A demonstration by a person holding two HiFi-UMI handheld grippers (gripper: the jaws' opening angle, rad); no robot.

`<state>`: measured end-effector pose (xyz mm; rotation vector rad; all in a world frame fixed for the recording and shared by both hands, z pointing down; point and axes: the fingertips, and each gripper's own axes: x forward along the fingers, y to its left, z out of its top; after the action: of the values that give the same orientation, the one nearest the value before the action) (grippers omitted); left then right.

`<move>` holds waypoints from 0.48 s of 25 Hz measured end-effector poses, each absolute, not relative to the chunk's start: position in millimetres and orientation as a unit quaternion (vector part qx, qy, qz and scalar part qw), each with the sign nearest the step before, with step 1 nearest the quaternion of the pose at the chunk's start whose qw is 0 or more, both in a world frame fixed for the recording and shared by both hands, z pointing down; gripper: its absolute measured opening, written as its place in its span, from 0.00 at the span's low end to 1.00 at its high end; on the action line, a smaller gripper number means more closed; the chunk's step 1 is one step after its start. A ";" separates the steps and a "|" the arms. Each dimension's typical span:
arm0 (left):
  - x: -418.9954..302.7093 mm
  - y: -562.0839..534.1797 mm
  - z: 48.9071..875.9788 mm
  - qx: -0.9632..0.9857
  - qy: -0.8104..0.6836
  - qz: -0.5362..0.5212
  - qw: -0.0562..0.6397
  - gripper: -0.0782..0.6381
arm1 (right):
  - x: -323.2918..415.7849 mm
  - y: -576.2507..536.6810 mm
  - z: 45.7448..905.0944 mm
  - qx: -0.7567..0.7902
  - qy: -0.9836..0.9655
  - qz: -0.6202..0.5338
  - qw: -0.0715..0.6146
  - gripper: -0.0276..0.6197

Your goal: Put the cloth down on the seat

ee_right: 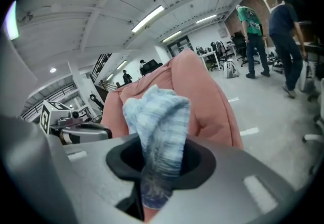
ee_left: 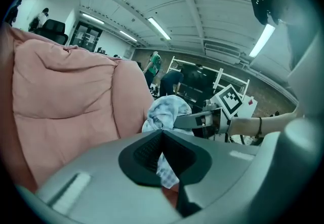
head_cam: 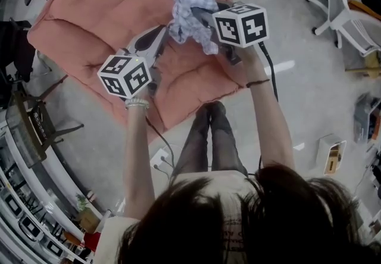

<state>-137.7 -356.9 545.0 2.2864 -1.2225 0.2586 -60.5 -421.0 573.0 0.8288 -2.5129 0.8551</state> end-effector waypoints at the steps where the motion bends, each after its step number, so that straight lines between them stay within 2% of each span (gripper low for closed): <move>1: -138.4 -358.6 551.8 0.846 -0.452 0.097 0.267 0.11 | -60.1 -422.5 581.4 0.292 -0.888 0.302 0.186 0.23; 12: -149.3 -368.0 606.7 0.842 -0.449 0.108 0.281 0.11 | -73.8 -431.7 646.7 0.302 -0.875 0.298 0.233 0.23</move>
<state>-149.3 -368.0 606.7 2.2558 -1.2026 0.2908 -73.8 -431.7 646.7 0.8295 -2.4028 0.8198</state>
